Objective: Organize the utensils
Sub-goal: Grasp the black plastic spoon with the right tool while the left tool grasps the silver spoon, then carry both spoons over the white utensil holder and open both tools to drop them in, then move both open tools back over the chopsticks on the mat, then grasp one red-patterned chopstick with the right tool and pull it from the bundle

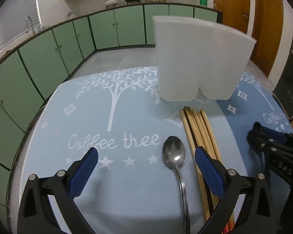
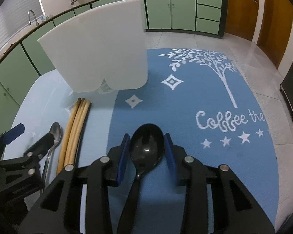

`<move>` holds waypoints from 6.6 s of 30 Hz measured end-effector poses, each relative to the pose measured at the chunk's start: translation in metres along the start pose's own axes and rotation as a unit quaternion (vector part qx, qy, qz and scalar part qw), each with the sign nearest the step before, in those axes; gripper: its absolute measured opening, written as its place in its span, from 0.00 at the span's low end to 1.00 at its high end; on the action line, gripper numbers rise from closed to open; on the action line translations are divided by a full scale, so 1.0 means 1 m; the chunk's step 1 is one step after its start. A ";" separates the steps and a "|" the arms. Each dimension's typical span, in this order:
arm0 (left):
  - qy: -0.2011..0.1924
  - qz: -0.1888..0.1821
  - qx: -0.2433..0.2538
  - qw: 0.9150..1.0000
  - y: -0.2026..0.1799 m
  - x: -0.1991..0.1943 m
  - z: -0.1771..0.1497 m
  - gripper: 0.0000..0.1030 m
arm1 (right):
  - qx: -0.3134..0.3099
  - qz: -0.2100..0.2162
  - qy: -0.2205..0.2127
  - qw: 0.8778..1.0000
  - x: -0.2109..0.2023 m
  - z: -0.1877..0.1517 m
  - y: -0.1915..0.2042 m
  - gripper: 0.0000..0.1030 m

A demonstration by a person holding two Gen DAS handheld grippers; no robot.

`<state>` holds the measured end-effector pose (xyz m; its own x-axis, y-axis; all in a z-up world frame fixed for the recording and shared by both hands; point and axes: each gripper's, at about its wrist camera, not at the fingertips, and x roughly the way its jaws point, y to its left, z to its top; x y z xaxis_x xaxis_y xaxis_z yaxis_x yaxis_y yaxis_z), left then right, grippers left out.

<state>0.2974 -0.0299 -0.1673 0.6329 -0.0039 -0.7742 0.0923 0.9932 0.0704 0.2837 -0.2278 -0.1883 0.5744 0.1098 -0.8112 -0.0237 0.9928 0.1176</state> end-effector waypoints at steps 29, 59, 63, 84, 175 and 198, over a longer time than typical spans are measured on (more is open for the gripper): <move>0.016 -0.058 -0.018 0.998 0.000 0.015 0.017 0.26 | -0.016 0.033 0.038 0.999 0.001 0.020 0.000 0.31; -0.265 -0.110 -0.026 0.957 0.019 -0.109 0.004 0.25 | -0.071 0.060 -0.244 0.965 -0.111 0.041 0.005 0.31; -0.300 -0.113 -0.029 0.947 0.024 -0.131 0.024 0.25 | -0.069 0.072 -0.278 0.955 -0.125 0.069 0.003 0.31; -0.346 -0.159 -0.072 0.922 0.026 -0.055 0.163 0.25 | -0.028 0.042 -0.301 0.952 -0.031 0.188 -0.003 0.31; -0.006 -0.024 -0.032 0.999 0.035 -0.070 -0.111 0.71 | -0.094 0.123 -0.015 0.988 -0.083 -0.128 0.046 0.07; -0.004 -0.091 0.039 0.995 -0.016 -0.088 -0.126 0.71 | -0.003 0.059 -0.049 0.997 -0.101 -0.147 -0.005 0.05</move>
<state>0.1435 -0.0305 -0.1793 0.6061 -0.1839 -0.7738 0.2648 0.9641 -0.0216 0.1055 -0.2370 -0.1918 0.6449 0.2217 -0.7314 -0.1009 0.9733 0.2061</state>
